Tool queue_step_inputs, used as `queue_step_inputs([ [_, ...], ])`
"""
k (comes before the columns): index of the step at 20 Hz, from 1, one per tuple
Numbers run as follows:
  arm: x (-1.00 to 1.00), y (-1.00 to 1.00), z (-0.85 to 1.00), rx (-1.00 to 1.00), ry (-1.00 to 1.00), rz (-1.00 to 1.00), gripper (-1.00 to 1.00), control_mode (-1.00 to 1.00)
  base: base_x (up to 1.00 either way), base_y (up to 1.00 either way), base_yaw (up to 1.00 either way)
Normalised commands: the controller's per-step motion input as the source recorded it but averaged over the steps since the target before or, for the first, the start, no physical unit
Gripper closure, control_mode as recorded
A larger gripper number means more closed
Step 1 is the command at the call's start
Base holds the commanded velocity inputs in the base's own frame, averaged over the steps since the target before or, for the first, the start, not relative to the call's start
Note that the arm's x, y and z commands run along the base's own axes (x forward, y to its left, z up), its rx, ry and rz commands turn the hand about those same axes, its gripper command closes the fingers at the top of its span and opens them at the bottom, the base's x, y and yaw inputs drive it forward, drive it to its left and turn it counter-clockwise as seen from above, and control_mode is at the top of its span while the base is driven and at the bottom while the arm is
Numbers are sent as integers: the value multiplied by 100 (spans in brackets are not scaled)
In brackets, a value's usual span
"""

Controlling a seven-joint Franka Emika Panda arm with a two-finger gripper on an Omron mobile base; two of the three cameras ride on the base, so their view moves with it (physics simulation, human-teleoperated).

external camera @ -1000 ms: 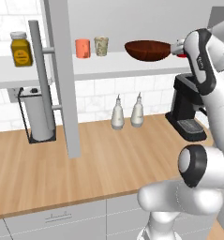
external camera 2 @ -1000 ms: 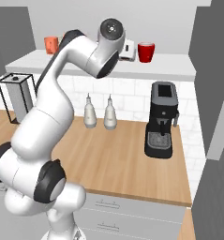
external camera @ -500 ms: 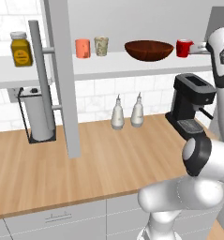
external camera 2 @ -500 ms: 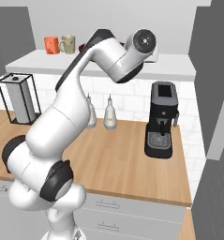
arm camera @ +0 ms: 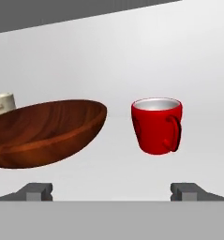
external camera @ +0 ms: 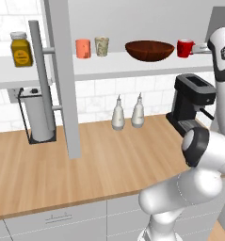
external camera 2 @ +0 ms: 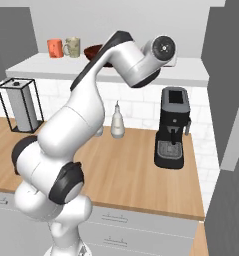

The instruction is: Gather all objects into one cabinet and sort the glasses and bowls to opposite sides.

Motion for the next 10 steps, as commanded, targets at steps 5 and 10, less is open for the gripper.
queue_step_inputs([
  [5, 16, -26, 0, 0, -3, -3, -100, -100, 0, 0, 0],
  [10, 7, -11, -9, -3, -6, -2, -100, -100, 0, 0, 0],
])
